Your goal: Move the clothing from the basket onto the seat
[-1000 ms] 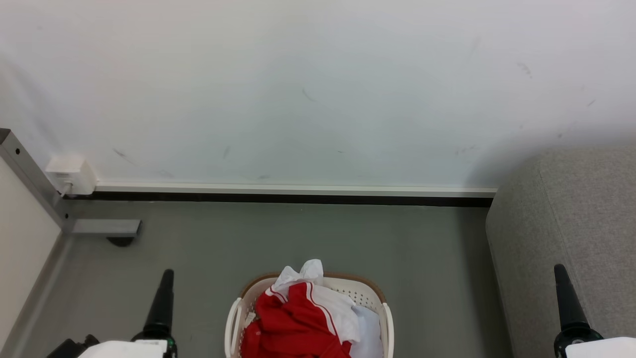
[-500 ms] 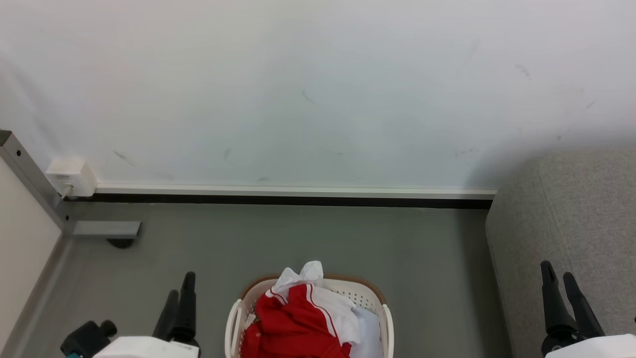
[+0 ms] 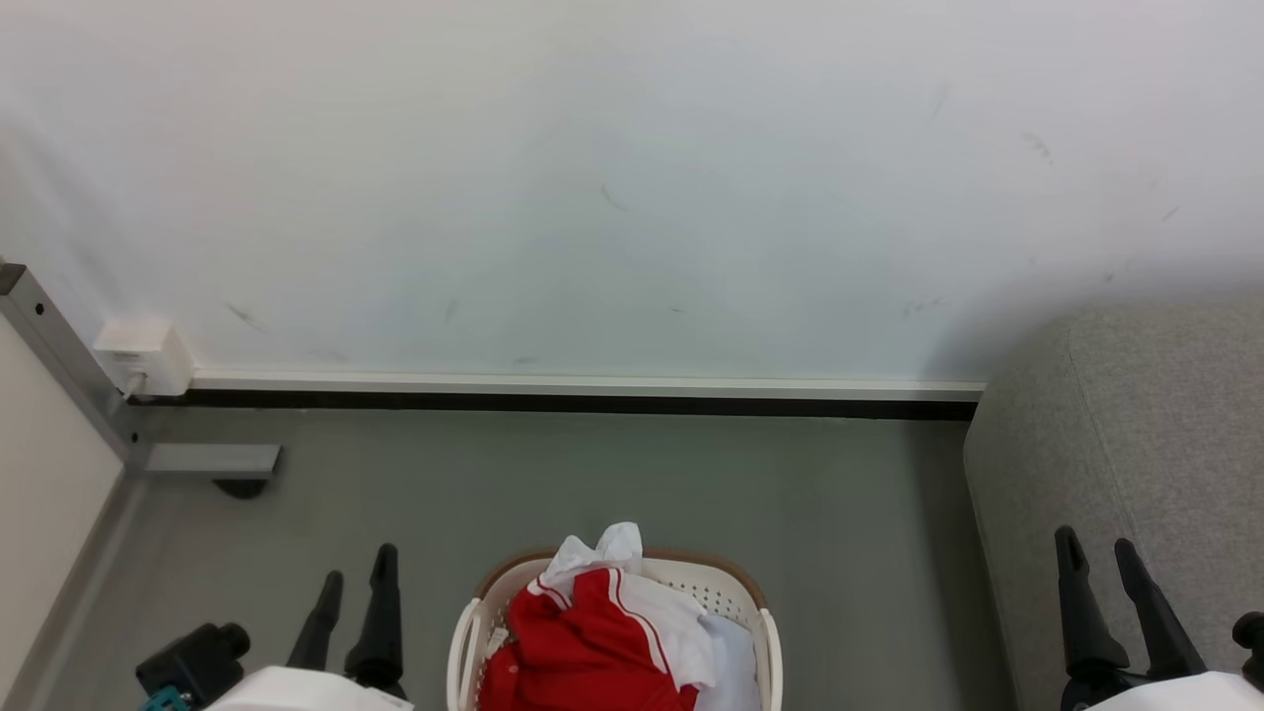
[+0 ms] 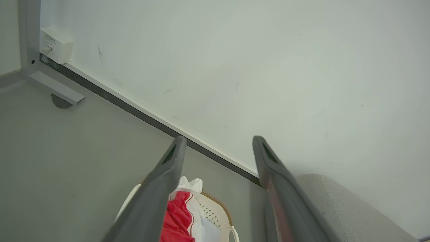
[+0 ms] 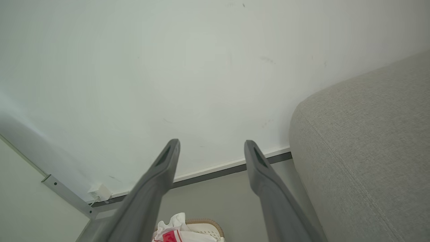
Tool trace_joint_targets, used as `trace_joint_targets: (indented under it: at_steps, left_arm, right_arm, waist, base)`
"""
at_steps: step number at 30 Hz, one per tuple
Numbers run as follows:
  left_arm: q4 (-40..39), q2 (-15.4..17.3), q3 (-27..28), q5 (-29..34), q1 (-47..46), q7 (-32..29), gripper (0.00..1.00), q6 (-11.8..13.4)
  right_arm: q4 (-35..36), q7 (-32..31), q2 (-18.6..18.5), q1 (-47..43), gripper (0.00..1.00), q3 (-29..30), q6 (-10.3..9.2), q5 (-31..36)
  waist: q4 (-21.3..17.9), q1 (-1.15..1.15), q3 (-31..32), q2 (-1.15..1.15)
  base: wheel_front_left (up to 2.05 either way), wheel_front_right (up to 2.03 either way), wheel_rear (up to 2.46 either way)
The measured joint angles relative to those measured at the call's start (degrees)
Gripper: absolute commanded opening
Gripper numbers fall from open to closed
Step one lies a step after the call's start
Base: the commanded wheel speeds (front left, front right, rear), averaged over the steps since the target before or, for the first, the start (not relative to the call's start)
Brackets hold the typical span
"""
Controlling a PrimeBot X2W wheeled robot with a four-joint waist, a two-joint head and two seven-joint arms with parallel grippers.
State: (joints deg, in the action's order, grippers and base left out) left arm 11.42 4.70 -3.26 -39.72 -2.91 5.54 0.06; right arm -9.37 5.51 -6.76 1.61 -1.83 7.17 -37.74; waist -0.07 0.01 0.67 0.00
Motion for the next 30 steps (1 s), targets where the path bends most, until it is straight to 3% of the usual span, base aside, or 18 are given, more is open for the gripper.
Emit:
trace_joint_targets:
  at_steps: [14,30]
  left_arm:
    - [-0.6,1.9,-2.3,9.6,0.5,2.2,1.00,2.4]
    - [-1.3,3.3,-3.8,18.3,1.0,4.6,1.00,4.6]
  right_arm:
    - [0.5,2.2,-0.1,-0.6,1.00,-0.7,0.05,9.5]
    - [1.4,4.6,0.6,-1.5,1.00,0.2,0.08,16.1]
  waist:
    - [-0.2,0.00,0.1,0.00]
    - [-0.1,0.00,0.3,0.00]
  base:
    - [0.00,0.00,0.00]
    - [0.00,0.00,0.00]
